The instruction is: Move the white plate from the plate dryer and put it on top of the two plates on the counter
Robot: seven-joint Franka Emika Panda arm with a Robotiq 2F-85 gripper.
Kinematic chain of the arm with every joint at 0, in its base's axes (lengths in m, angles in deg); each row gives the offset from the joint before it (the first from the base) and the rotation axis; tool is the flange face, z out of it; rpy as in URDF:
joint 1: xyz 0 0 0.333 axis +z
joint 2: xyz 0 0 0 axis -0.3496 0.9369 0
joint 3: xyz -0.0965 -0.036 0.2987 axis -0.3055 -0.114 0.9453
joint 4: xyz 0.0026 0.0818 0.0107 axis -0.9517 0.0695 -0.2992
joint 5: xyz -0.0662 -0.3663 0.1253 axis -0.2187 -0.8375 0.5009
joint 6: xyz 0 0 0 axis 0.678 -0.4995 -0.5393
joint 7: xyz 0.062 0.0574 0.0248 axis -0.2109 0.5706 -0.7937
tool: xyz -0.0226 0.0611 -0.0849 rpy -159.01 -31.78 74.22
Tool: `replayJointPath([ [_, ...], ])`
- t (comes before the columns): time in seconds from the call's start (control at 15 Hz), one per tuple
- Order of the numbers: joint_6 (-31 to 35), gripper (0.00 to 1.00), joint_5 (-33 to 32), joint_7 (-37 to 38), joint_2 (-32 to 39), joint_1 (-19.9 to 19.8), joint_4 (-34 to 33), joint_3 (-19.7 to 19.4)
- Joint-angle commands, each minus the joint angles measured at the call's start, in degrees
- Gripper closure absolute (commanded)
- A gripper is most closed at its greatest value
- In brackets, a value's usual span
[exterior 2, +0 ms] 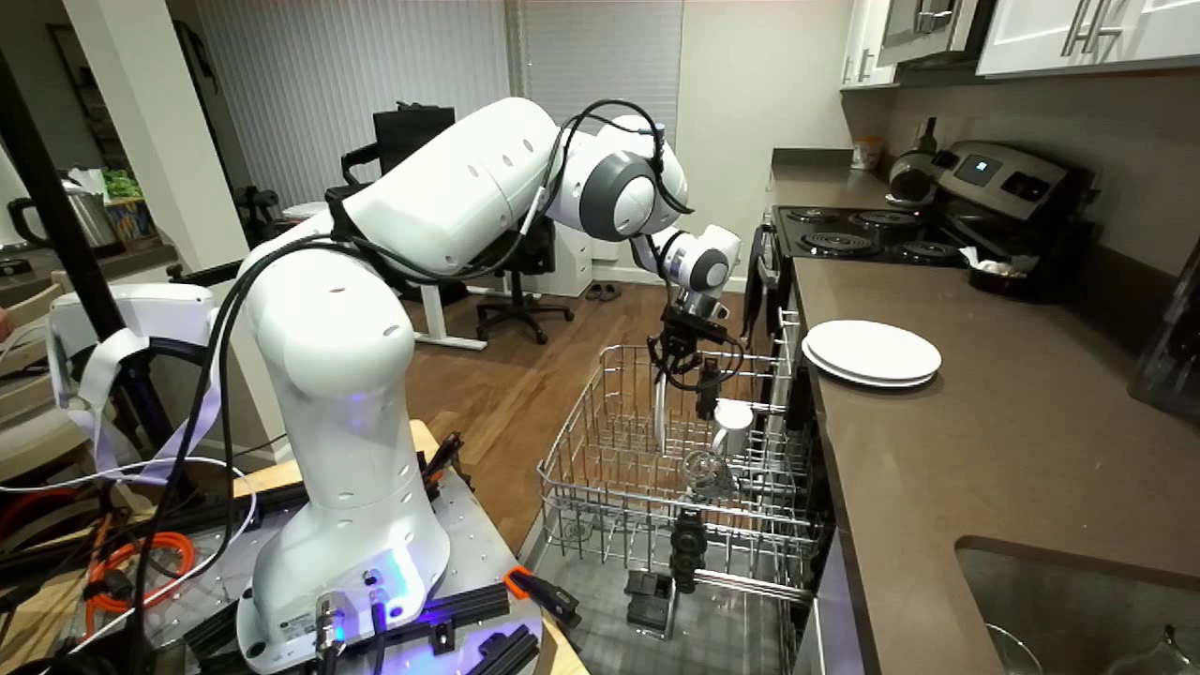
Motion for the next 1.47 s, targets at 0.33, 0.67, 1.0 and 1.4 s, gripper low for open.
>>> replayJointPath([
  [0.33, -0.2, 0.86, 0.15, -0.03, 0.2, 0.19, -0.39, -0.17],
  [0.67, 0.32, 0.93, 0.23, -0.04, -0.37, 0.06, 0.29, -0.11],
  [1.0, 1.37, 0.93, 0.69, -0.03, -2.85, -0.63, 2.48, 0.19],
  [1.4, 1.69, 0.93, 1.04, 0.79, -5.7, -0.96, 3.56, 0.11],
])
